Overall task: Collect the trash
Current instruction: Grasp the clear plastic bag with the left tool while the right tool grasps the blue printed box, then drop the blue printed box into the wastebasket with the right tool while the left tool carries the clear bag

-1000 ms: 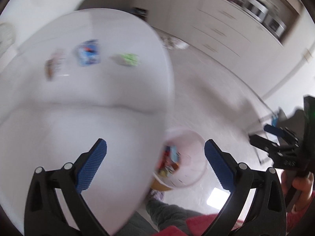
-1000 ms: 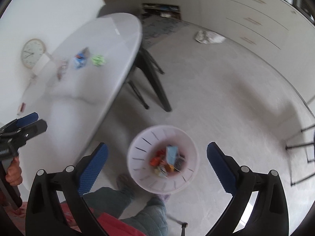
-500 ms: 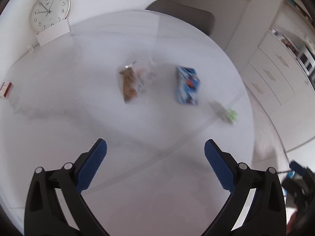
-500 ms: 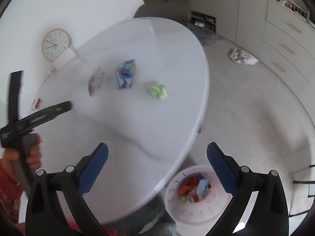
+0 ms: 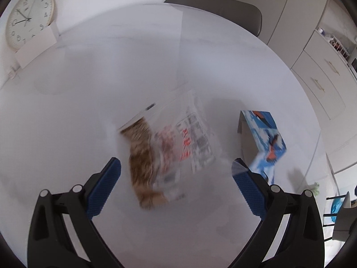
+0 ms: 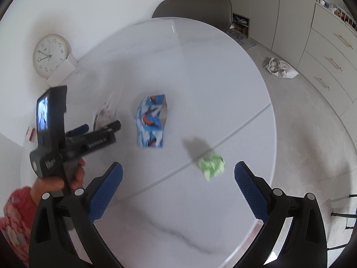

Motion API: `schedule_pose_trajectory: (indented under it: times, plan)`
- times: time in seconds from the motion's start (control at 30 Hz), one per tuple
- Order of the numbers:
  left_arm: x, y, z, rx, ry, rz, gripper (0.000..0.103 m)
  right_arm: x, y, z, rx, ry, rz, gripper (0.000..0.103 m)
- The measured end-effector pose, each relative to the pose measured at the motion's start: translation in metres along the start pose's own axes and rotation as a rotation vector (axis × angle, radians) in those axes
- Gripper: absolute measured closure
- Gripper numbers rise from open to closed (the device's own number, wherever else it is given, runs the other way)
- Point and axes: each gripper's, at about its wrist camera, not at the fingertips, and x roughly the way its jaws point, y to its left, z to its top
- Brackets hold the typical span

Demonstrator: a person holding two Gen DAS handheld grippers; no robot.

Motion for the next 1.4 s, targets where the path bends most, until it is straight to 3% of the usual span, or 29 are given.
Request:
schedule_pose_trajectory:
  times: [0.03, 0.1, 0.17, 0.37, 0.77, 0.83, 0.9, 0.93, 1.17, 1.33, 1.4]
  plan:
    - [0.003, -0.001, 0.001, 0.006, -0.007, -0.001, 0.010, 0.005, 0.002, 0.005, 0.005, 0.004, 0.000, 0.003]
    - [0.006, -0.002, 0.003, 0.019, -0.016, 0.007, 0.031, 0.013, 0.005, 0.013, 0.013, 0.010, 0.003, 0.003]
    - [0.009, 0.000, 0.005, 0.018, -0.016, 0.013, 0.042, 0.022, 0.012, 0.022, 0.010, 0.016, 0.009, 0.003]
    - [0.004, 0.015, 0.005, -0.043, -0.030, -0.022, 0.048, 0.063, 0.030, 0.044, 0.003, 0.048, -0.008, 0.003]
    - [-0.046, 0.052, -0.011, -0.075, -0.094, 0.038, 0.049, 0.137, 0.064, 0.060, -0.026, 0.106, -0.096, 0.005]
    - [-0.059, 0.057, -0.017, -0.090, -0.098, 0.051, 0.049, 0.144, 0.069, 0.061, -0.057, 0.116, -0.122, 0.030]
    - [-0.070, 0.062, -0.023, -0.111, -0.096, 0.049, 0.049, 0.148, 0.072, 0.061, -0.077, 0.120, -0.139, 0.048]
    - [-0.076, 0.065, -0.026, -0.124, -0.095, 0.049, 0.049, 0.147, 0.073, 0.061, -0.083, 0.119, -0.128, 0.054]
    - [-0.126, 0.054, -0.052, -0.098, -0.099, 0.032, 0.049, 0.085, 0.066, 0.031, -0.094, 0.068, 0.000, 0.054]
    - [-0.164, 0.007, -0.085, -0.031, -0.082, -0.037, 0.048, 0.006, 0.026, -0.025, -0.056, 0.040, 0.103, 0.054]
    - [-0.176, -0.017, -0.103, -0.001, -0.059, -0.080, 0.048, -0.022, 0.002, -0.054, -0.052, 0.029, 0.103, 0.054]
